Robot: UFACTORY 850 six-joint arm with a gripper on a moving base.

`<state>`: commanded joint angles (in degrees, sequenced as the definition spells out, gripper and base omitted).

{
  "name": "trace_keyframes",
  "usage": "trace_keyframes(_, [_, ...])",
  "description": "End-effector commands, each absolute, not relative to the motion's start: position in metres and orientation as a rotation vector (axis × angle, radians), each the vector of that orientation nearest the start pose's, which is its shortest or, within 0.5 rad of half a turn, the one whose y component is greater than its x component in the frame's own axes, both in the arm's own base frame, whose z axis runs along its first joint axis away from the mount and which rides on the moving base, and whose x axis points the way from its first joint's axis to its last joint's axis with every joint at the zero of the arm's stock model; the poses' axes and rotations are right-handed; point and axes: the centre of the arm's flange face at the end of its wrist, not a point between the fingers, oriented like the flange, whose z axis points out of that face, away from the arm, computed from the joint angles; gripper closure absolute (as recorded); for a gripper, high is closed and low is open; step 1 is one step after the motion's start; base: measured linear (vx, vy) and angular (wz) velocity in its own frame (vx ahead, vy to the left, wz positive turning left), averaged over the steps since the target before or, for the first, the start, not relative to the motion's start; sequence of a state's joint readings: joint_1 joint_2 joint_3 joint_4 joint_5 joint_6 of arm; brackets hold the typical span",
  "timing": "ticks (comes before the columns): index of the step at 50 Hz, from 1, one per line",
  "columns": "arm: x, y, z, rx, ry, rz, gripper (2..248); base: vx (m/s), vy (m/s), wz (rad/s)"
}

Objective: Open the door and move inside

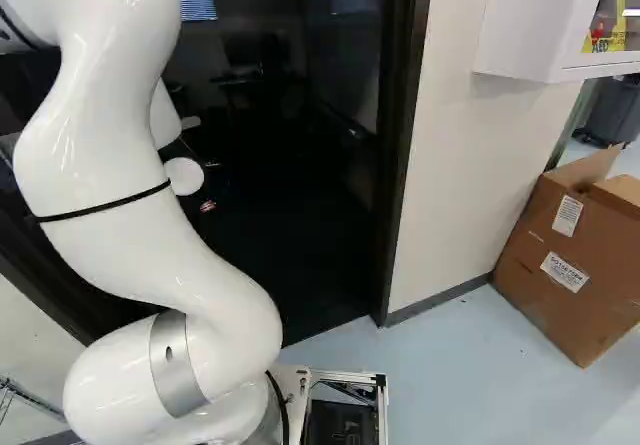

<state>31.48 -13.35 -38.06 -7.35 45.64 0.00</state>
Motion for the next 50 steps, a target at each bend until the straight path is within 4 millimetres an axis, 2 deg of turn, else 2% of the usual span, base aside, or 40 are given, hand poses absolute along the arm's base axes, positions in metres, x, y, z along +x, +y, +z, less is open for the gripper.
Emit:
trace_keyframes(14, [0.408,0.228,0.391,-2.231,-0.730,-1.595,3,0.000,0.000,0.000])
trace_keyframes(28, [0.397,0.183,0.392,-2.290,-0.629,-1.633,3,0.000,0.000,0.000])
trace_keyframes(50, [0.360,0.100,0.389,-2.404,-0.404,-1.711,3,0.000,0.000,0.000])
